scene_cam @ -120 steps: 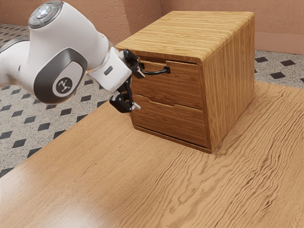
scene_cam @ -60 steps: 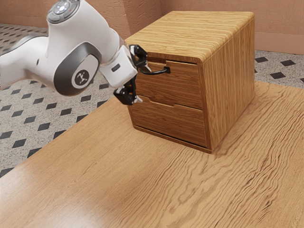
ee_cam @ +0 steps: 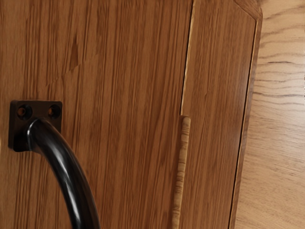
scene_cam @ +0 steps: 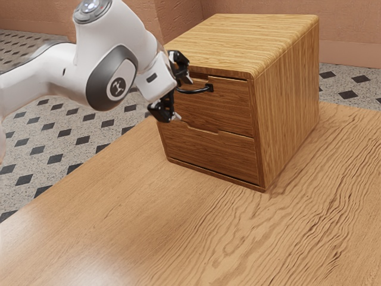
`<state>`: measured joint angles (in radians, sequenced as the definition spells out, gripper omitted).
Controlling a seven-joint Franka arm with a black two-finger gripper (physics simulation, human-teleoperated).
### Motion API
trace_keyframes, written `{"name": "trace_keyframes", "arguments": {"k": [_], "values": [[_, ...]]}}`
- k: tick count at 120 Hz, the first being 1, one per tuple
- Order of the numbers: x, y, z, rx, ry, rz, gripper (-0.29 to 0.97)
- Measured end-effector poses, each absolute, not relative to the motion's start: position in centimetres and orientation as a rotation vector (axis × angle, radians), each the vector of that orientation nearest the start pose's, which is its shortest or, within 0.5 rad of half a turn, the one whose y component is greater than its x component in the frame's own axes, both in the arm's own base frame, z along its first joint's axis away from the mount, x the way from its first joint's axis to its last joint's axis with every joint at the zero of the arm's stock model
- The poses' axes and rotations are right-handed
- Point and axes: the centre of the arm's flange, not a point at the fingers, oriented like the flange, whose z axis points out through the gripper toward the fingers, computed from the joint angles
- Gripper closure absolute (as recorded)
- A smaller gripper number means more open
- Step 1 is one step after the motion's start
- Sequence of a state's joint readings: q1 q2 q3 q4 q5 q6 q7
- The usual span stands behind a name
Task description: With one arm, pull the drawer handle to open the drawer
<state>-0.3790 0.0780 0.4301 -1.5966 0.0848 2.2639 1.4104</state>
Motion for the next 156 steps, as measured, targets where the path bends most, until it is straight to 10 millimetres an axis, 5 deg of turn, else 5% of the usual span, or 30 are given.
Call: {"name": "trace_keyframes", "arguments": {"k": [15, 89, 143, 156], "values": [[63.1, 1.5, 64.4, -1.985, 1.719, -0.499, 0.0], [63.9, 3.9, 63.8, -1.989, 1.712, -0.479, 0.0], [64.4, 4.2, 62.6, -2.013, 1.723, -0.481, -0.18], [64.4, 4.2, 62.9, -2.014, 1.72, -0.489, -0.11]]}}
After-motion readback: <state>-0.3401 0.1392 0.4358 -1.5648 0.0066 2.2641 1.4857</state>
